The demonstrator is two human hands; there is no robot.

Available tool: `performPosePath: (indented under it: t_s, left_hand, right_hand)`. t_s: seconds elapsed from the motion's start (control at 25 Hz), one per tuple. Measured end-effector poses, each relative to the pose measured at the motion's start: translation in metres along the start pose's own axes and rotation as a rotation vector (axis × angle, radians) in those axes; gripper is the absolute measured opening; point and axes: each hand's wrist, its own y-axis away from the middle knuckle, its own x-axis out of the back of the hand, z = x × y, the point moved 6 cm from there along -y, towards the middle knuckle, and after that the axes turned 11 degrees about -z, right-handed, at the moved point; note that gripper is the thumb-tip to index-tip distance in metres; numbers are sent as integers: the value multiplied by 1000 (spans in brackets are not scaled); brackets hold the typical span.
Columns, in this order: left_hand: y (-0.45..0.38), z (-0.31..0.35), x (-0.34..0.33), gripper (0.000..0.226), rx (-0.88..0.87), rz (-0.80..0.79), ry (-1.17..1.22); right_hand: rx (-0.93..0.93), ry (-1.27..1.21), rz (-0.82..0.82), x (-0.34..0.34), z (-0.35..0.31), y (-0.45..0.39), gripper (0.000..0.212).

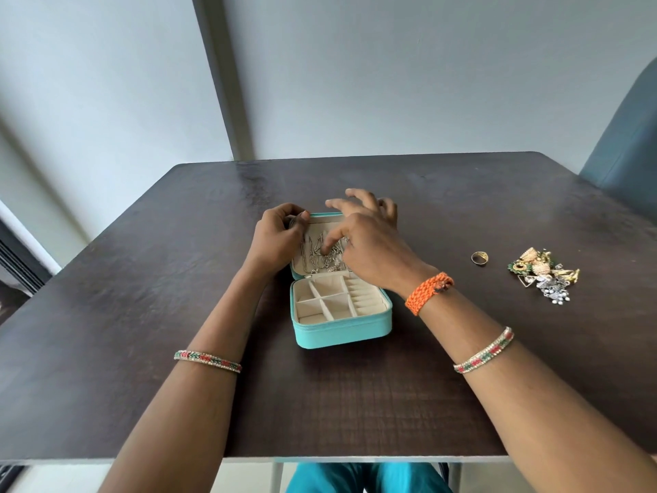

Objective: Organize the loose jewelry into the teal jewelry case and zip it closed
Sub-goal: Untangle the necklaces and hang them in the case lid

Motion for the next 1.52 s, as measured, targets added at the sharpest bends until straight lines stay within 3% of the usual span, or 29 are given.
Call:
performPosePath:
  t_s: [0.28,1.16,1.32,1.44,1.52]
  left_hand:
    - [0,1,3,13,-9,48,2]
    - [7,10,10,8,-22,185,-25]
    - [7,10,12,9,-16,167,-21]
    - [7,8,10,12,7,138,-35]
    - [7,6,9,15,39,123,-54]
  right_hand:
    - [-29,25,29,2,-1,3,38]
    - [0,64,-103,-4,-8,5,29]
    - [18,48,60,4,-7,4,35]
    - [-24,-102,277,18,5,7,43]
    - [-91,-217,323,19,19,7,45]
